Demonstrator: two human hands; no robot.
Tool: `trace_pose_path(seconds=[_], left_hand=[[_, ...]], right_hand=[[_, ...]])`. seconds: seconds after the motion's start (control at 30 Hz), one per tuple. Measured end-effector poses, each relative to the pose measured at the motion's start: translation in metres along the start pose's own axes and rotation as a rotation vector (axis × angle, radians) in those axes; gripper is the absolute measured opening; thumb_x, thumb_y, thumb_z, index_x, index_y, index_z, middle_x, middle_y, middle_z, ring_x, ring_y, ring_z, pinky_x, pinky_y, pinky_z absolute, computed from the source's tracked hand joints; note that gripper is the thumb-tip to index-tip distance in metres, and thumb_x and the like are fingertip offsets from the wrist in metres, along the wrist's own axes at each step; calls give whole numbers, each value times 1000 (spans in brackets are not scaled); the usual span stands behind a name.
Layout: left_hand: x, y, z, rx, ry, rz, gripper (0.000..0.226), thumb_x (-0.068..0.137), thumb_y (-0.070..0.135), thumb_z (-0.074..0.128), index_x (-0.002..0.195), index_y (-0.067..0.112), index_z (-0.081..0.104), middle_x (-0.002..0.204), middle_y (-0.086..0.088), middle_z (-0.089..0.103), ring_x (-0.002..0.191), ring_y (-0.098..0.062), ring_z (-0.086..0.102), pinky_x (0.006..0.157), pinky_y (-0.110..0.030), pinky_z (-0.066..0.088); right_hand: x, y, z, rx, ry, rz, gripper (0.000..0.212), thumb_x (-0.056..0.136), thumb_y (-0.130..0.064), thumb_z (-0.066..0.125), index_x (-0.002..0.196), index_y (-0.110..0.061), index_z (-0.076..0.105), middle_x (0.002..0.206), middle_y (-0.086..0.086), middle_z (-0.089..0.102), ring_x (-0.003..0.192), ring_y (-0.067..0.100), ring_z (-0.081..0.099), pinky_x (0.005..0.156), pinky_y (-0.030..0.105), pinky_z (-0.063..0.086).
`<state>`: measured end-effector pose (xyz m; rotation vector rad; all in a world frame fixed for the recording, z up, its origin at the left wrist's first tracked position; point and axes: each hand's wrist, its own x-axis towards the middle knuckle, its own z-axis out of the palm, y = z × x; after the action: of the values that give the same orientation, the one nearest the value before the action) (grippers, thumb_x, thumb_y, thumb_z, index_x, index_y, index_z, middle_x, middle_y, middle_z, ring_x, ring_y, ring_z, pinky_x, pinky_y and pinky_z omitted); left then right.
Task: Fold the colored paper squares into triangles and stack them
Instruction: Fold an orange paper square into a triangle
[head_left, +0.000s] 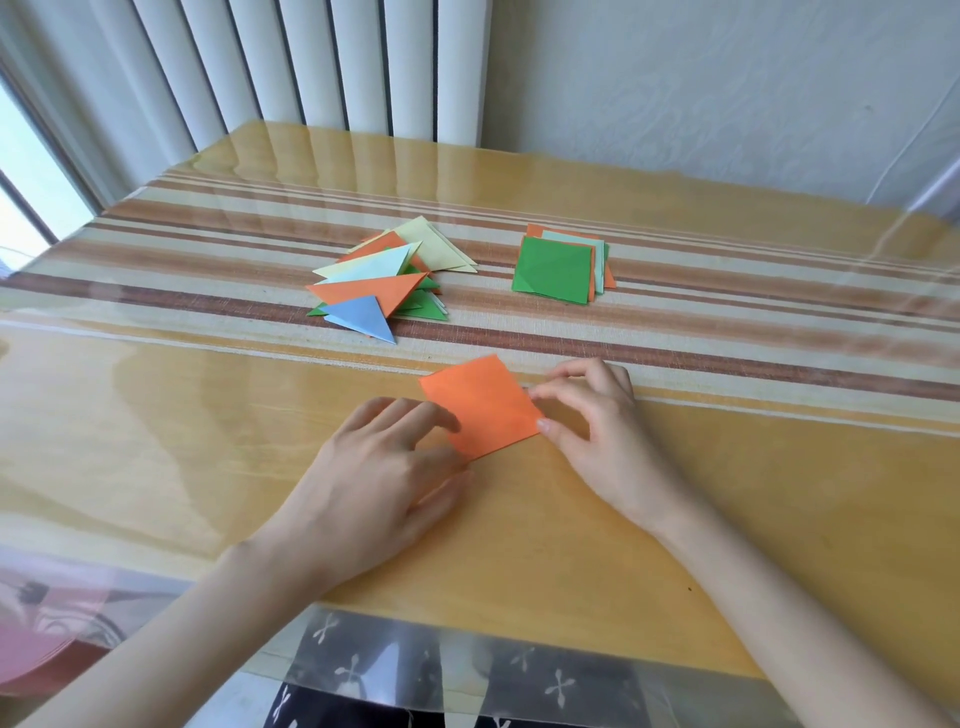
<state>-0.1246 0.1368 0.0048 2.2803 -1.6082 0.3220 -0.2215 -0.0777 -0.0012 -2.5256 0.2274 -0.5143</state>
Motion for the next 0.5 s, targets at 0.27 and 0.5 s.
trace_pose_path(seconds=[0.27, 0.5], left_hand=[[-13, 0, 0, -18, 95, -5, 30, 94, 32, 44, 92, 20, 71, 83, 2, 48, 70, -17, 47, 68, -34, 40], [2, -6, -4, 33, -110, 22, 53, 98, 52, 31, 139, 24, 49, 146, 5, 45, 138, -20, 38, 111, -42, 23]], right_hand=[[-2, 9, 6, -279, 71, -412, 27, 83, 2, 62, 99, -14, 76, 100, 6, 66, 108, 26, 48, 98, 49, 41], [-4, 7, 3, -331, 23, -445, 32, 81, 5, 62, 105, -11, 75, 98, 6, 67, 102, 27, 52, 94, 37, 40]])
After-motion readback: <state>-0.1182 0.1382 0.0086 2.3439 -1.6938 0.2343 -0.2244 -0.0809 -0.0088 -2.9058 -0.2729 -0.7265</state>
